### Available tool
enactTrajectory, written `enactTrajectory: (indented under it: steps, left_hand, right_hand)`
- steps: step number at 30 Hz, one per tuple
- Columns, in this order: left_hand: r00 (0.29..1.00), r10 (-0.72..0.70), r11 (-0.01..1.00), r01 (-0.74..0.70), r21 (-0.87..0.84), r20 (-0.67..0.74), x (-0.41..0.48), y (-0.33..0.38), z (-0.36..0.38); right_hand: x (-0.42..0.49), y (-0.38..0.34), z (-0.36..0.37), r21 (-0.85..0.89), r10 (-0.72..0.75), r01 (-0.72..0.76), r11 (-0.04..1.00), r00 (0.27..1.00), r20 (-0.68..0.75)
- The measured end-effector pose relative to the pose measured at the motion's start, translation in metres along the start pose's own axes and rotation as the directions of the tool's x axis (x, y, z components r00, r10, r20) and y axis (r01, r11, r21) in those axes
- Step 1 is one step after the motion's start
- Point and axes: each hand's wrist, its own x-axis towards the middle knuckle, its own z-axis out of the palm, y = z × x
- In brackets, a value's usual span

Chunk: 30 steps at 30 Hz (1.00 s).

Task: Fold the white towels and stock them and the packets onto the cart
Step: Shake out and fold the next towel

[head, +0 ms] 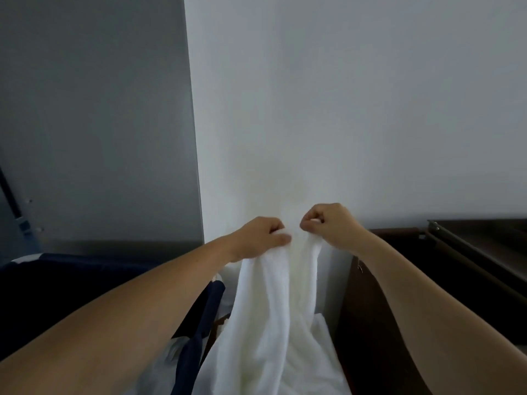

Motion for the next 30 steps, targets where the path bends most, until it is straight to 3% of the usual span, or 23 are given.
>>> enactTrajectory:
  steps: [1, 4, 6, 9, 12, 14, 17, 19, 21, 22, 24, 25, 30]
  left_hand:
    - [1.000, -0.008, 1.000, 0.008, -0.024, 0.004, -0.003, -0.006, 0.003]
    - [0.997, 0.003, 0.987, -0.015, -0.158, -0.073, -0.006, -0.005, 0.011]
    - [0.997, 0.030, 0.983, -0.041, -0.178, -0.067, -0.005, 0.006, 0.009]
    - [0.999, 0.041, 0.985, -0.040, -0.171, 0.000, -0.007, 0.014, 0.002]
    - [0.999, 0.010, 0.985, -0.017, -0.174, -0.039, -0.008, 0.006, 0.000]
    - [0.998, -0.037, 0.979, 0.025, -0.201, -0.058, -0.012, -0.007, 0.004]
    - [0.989, -0.130, 0.957, 0.105, -0.270, -0.074, -0.027, -0.035, 0.006]
    - [0.982, -0.167, 0.940, 0.133, -0.313, -0.083, -0.035, -0.045, -0.001]
    - [0.980, -0.148, 0.945, 0.101, -0.311, -0.132, -0.031, -0.038, -0.012]
    - [0.982, -0.116, 0.959, 0.072, -0.273, -0.149, -0.025, -0.027, -0.015]
    - [0.989, -0.047, 0.981, 0.019, -0.194, -0.140, -0.010, 0.003, -0.017]
    - [0.993, -0.017, 0.987, -0.002, -0.162, -0.115, -0.003, 0.019, -0.015]
    - [1.000, 0.000, 0.993, 0.002, -0.118, 0.013, 0.007, 0.035, -0.013]
  right_hand:
    - [-0.001, 0.002, -0.009, 0.039, -0.021, 0.020, 0.999, 0.999, 0.034]
    - [-0.007, -0.007, -0.013, -0.016, 0.005, 0.000, 1.000, 0.944, 0.331]
    - [-0.010, -0.008, 0.000, -0.019, 0.020, -0.014, 1.000, 0.916, 0.400]
    - [-0.009, -0.006, 0.011, -0.075, 0.007, 0.014, 0.997, 0.962, 0.273]
    - [-0.003, -0.009, -0.003, -0.184, -0.011, 0.029, 0.982, 0.995, 0.094]
    - [0.002, -0.009, -0.021, -0.161, 0.036, -0.047, 0.986, 0.997, -0.073]
    - [0.005, 0.005, -0.048, -0.116, 0.162, -0.203, 0.972, 0.943, -0.291]
    - [0.004, 0.018, -0.057, -0.209, 0.220, -0.297, 0.932, 0.920, -0.324]
    - [-0.001, 0.018, -0.053, -0.259, 0.249, -0.293, 0.920, 0.950, -0.191]
    - [-0.004, 0.014, -0.046, -0.226, 0.224, -0.230, 0.947, 0.973, -0.050]
    - [-0.010, -0.005, -0.025, -0.128, 0.108, -0.079, 0.989, 0.967, 0.232]
    - [-0.012, -0.012, -0.014, -0.096, 0.050, -0.023, 0.995, 0.953, 0.298]
    - [-0.010, -0.011, -0.007, -0.095, 0.030, -0.020, 0.995, 0.995, 0.097]
